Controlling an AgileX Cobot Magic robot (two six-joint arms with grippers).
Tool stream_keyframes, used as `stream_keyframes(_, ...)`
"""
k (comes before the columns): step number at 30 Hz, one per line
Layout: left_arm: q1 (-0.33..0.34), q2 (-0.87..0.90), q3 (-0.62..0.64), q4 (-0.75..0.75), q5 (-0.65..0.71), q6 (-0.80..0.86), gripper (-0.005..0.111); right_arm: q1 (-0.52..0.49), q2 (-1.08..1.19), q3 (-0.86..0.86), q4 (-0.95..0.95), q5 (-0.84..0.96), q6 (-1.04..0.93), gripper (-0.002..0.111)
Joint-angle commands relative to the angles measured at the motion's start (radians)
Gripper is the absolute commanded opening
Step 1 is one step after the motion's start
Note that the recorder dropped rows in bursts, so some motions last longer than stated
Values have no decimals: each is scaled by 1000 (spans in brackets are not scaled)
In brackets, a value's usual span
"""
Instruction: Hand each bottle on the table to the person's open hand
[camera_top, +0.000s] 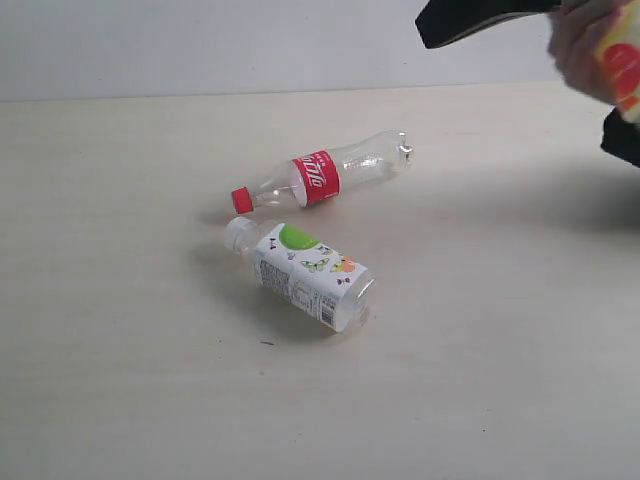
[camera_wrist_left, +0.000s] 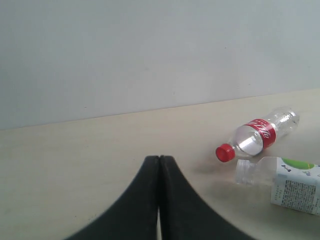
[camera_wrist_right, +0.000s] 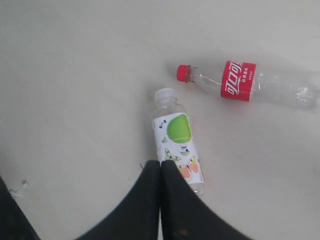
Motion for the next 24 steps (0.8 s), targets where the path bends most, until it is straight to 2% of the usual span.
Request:
stream_keyframes(1,3,-5,3,2,-4,-8,0,-1,-146,180,45,-135,-118,0)
stream_keyframes(5,3,-5,3,2,-4,-8,0,-1,-261,310,41,-241,-132,0)
stream_keyframes(9,3,-5,3,2,-4,-8,0,-1,-374,390,53,-245,-145,0)
stream_keyframes(18,3,-5,3,2,-4,-8,0,-1,-599,693,233,-395,-331,0)
stream_keyframes(24,3,-5,3,2,-4,-8,0,-1,-679,768,281,-414,-360,0)
